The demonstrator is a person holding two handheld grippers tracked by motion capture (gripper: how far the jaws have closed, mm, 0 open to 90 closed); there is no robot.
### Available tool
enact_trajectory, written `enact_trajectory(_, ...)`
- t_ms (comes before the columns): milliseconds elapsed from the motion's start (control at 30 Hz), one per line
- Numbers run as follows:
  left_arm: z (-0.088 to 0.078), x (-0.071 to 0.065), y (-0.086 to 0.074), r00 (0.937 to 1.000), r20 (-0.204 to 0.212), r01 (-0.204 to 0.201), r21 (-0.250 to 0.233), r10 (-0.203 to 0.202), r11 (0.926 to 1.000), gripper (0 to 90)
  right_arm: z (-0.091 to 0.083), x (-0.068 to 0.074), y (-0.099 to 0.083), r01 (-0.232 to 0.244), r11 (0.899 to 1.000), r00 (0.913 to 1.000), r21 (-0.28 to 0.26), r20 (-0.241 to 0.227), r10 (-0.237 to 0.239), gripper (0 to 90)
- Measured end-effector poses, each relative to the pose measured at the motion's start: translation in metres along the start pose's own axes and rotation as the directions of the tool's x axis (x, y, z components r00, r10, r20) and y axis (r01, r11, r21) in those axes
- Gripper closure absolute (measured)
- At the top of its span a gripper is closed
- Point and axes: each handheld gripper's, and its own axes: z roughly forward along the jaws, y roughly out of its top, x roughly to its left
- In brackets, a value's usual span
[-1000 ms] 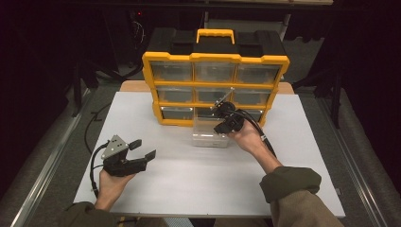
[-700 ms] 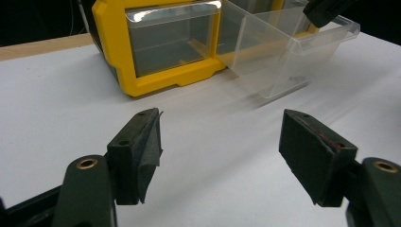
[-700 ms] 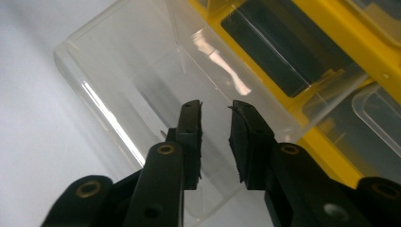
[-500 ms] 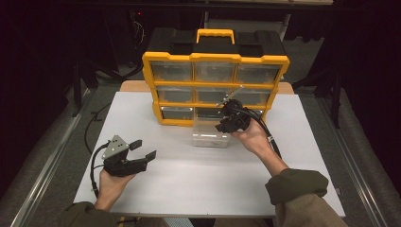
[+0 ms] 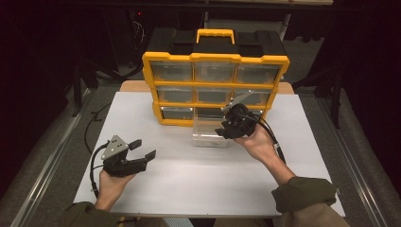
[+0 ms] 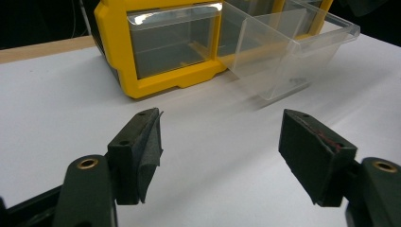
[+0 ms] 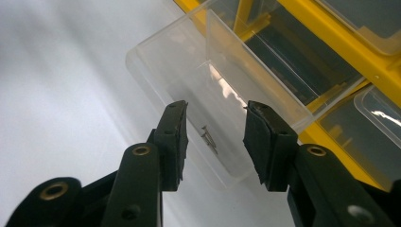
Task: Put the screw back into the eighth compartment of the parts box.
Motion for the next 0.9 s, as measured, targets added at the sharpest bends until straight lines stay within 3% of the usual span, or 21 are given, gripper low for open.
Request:
enact_trajectory(567, 0.000, 0.000, 0.000, 1.0000, 0.002, -0.002, -0.001, 0.002, 1.0000, 31.1, -0.015, 0.004, -0.024, -0.011, 0.996, 0.9999, -0.087, -0.004, 0.011, 55.1)
enact_trajectory(900, 0.000, -0.001, 0.000, 1.0000, 0.003, -0.004, 0.000, 0.004, 1.0000, 31.1, -0.020, 0.009, -0.045, -0.035, 0.988, 0.9993, -0.148, -0.018, 0.032, 51.9)
